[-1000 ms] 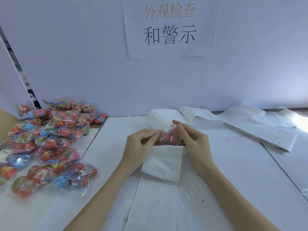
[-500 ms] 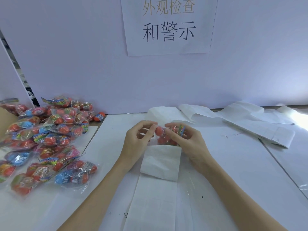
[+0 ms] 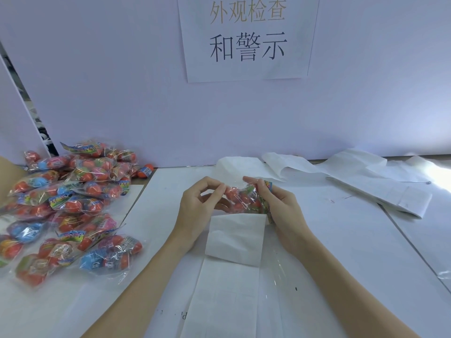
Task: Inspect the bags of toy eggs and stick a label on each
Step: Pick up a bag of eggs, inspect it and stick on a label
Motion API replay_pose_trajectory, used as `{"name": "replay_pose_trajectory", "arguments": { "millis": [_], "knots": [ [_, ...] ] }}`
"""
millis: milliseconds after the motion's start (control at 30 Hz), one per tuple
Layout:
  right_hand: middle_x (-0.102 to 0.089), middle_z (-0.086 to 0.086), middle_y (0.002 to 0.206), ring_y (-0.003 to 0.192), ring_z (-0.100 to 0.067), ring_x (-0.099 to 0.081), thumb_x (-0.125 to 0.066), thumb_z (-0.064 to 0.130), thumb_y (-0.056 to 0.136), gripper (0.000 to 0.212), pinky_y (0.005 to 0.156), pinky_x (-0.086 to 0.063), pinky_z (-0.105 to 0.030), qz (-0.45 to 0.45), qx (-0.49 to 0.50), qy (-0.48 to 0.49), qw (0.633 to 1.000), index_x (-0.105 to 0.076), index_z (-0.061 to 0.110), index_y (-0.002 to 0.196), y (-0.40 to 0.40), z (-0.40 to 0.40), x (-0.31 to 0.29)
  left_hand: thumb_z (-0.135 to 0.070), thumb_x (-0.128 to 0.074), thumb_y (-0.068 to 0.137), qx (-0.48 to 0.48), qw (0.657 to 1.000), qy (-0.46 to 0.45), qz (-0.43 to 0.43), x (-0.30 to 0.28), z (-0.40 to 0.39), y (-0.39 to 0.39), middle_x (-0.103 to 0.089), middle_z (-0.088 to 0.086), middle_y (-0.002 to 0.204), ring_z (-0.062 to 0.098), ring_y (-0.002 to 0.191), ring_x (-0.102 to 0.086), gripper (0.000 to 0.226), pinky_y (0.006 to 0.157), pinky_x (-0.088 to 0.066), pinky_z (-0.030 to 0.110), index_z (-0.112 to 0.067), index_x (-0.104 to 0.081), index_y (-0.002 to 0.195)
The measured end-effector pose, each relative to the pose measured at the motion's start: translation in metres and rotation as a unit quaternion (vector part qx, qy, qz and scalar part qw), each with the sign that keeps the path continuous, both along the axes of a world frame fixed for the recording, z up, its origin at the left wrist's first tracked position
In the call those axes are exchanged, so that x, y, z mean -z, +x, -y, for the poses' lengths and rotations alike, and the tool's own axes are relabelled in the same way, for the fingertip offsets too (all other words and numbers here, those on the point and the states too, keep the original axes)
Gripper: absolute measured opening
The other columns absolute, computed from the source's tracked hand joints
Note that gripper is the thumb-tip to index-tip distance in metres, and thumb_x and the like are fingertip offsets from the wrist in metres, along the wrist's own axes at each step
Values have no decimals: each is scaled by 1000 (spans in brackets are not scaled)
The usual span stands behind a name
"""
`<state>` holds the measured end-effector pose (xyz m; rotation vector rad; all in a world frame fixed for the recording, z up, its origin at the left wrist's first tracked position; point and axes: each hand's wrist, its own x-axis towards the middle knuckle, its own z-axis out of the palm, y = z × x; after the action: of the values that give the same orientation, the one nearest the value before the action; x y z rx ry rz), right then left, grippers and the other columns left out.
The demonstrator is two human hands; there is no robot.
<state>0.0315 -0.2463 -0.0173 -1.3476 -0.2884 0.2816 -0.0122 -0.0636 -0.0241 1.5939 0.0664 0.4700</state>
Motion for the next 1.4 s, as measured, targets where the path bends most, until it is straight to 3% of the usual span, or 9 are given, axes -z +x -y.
{"name": "replay_pose_trajectory", "arguments": {
  "millis": [200, 433, 600, 733, 867, 967, 1067, 1267, 1400],
  "knots": [
    [-81, -3, 105, 94, -19, -76, -71, 32, 99, 28, 83, -55, -30, 26, -5, -37, 999, -70, 18, 124, 2, -1, 3, -5, -59, 102, -26, 997, -64, -20, 1, -5, 2, -74, 13, 92, 31, 77, -77, 9, 68, -61, 31, -2, -65, 96],
    [-76, -17, 114, 109, -40, -72, -77, 33, 94, 27, 102, -54, -50, 19, -47, 3, 999, -74, 20, 118, 5, 5, 1, -32, -64, 102, 12, 999, 6, -32, -1, -3, 0, -68, -3, 100, 14, 79, -63, 20, 64, -52, 25, -22, -72, 117],
    [-79, -11, 109, 97, -25, -76, -67, 32, 101, 24, 82, -59, -31, 14, -42, 11, 999, -78, 13, 111, 2, 3, 1, -24, -69, 101, 13, 999, 6, -36, 1, 0, 0, -69, -5, 70, 13, 59, -59, 12, 55, -47, 19, -23, -78, 93],
    [-78, -11, 115, 109, -30, -75, -57, 30, 107, 30, 97, -59, -38, 2, -40, 30, 999, -80, 12, 114, 1, 1, 5, -27, -70, 100, 0, 999, -12, -33, 2, -2, 1, -73, 5, 75, 17, 60, -66, 15, 56, -52, 21, -20, -75, 88],
    [-79, -1, 114, 107, -20, -75, -53, 34, 109, 29, 92, -59, -32, 36, -26, -1, 999, -80, 25, 115, -1, -2, 2, -29, -68, 101, 9, 998, -46, -39, 3, -5, 2, -72, 8, 82, 23, 61, -68, 18, 59, -56, 25, -14, -74, 94],
    [-80, -1, 111, 104, -19, -75, -62, 32, 105, 27, 94, -58, -32, 73, -38, -50, 995, -70, 27, 130, 0, -3, 3, -27, -65, 103, -3, 993, -107, -40, 3, -10, 4, -73, 16, 84, 30, 68, -73, 22, 66, -60, 30, -8, -72, 96],
    [-81, -5, 101, 97, -21, -77, -71, 28, 100, 24, 95, -58, -38, 59, -24, -65, 996, -71, 18, 121, 1, -3, 6, -21, -64, 104, -7, 988, -149, -42, 4, -12, 6, -70, 19, 79, 30, 65, -72, 18, 61, -59, 29, -8, -71, 94],
    [-80, -2, 93, 78, -12, -73, -72, 29, 99, 19, 79, -52, -25, 36, -19, -81, 996, -71, 15, 111, 3, -3, 7, -21, -64, 104, -40, 991, -121, -37, 8, -10, 8, -65, 14, 78, 27, 58, -65, 20, 49, -50, 28, -4, -70, 96],
    [-79, -4, 87, 76, -19, -75, -73, 34, 98, 20, 76, -54, -26, 70, 16, -83, 994, -68, 22, 114, -1, -4, 5, -20, -69, 101, -81, 995, -61, -25, 9, -7, 9, -67, 7, 93, 26, 63, -71, 10, 54, -55, 29, -11, -67, 103]
  ]
}}
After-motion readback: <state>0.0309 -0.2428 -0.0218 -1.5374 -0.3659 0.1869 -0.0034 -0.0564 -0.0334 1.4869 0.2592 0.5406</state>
